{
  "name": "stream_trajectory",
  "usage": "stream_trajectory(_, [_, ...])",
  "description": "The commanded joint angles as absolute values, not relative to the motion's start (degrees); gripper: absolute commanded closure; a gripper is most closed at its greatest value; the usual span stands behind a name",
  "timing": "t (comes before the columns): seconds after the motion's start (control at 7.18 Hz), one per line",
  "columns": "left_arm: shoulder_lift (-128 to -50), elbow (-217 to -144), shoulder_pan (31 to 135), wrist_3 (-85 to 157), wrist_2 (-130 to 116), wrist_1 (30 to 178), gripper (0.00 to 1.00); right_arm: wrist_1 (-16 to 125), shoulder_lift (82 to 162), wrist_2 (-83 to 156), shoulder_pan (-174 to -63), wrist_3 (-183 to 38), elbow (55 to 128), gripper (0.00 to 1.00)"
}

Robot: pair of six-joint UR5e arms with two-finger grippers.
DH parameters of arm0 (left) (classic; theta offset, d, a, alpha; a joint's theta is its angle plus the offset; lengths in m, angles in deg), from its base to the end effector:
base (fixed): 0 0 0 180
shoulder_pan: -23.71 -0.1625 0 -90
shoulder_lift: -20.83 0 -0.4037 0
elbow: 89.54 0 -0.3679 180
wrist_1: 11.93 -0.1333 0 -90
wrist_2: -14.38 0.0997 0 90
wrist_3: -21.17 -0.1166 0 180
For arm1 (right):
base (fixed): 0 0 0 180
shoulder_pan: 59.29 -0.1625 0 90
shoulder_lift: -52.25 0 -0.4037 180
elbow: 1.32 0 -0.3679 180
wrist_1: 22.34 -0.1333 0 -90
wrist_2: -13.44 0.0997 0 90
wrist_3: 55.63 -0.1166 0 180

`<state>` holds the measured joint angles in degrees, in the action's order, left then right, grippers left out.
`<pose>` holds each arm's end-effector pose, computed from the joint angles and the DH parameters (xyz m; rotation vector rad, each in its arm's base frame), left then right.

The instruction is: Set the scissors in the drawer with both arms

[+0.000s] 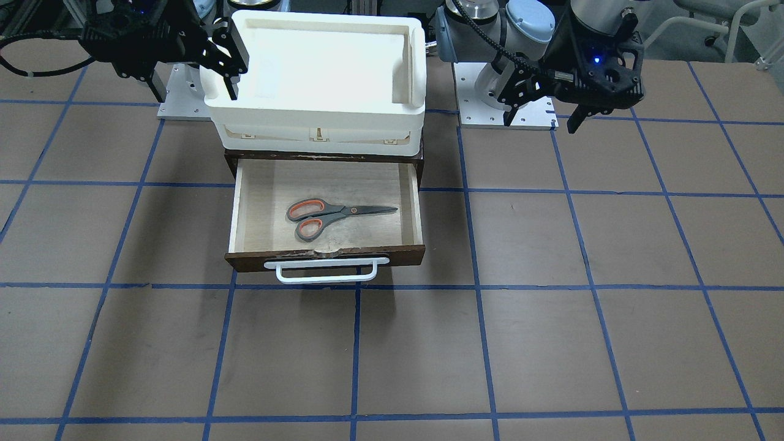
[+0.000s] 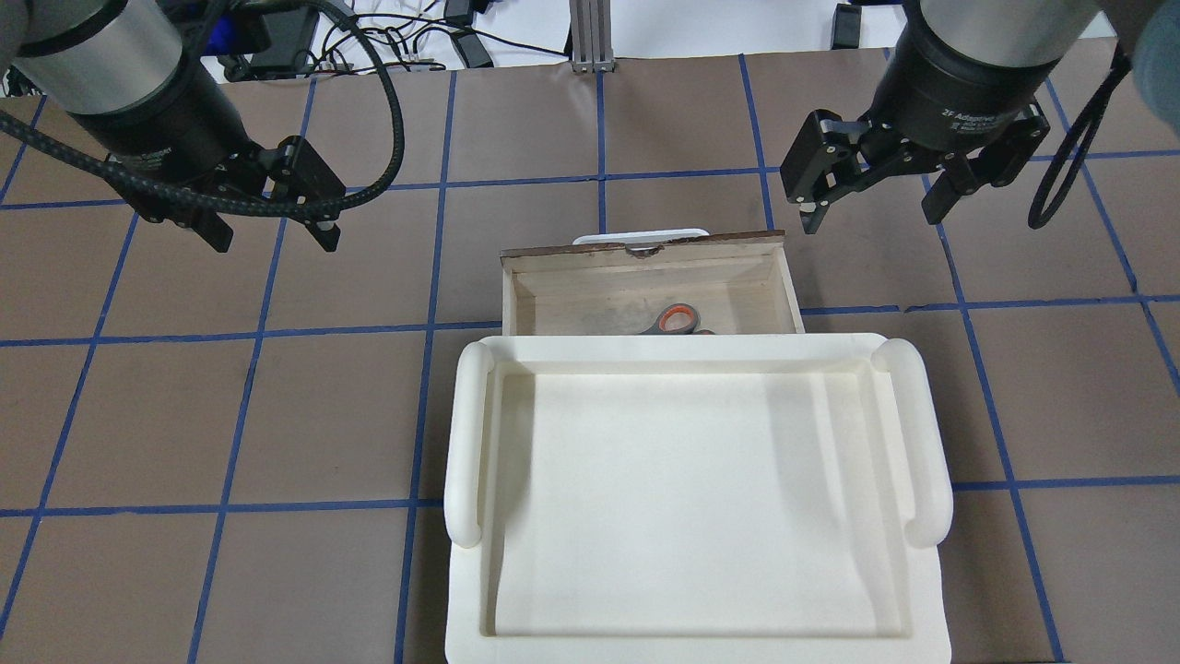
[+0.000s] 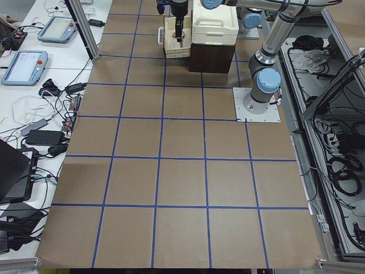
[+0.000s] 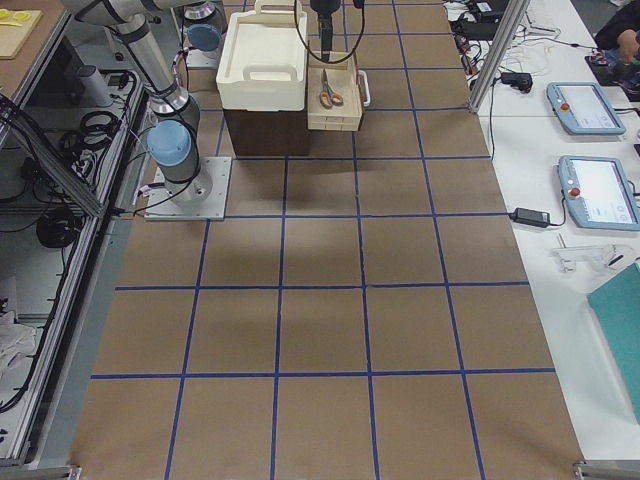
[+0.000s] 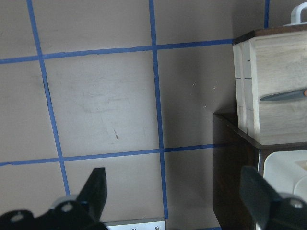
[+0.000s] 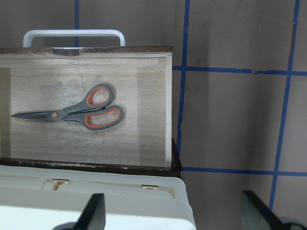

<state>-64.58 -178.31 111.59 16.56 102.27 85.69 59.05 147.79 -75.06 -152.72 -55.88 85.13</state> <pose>-0.1216 -0.4345 0.4826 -0.0665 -3.1019 -0.0453 0.1615 -0.4161 0.5067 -0.0866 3.1139 -0.0117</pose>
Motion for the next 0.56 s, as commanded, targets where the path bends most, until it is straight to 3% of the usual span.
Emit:
stream_trajectory(0.0, [-63.4,-180.2,111.5,20.6,102.4,85.1,0.0,59.0,147.8,-75.1,-152.7,-55.8,85.2,0.0])
stream_trajectory(0.42, [-63.2,-181.8,111.8,20.6,105.3,80.9,0.0,59.0,147.8,-75.1,-152.7,-55.8,85.2,0.0])
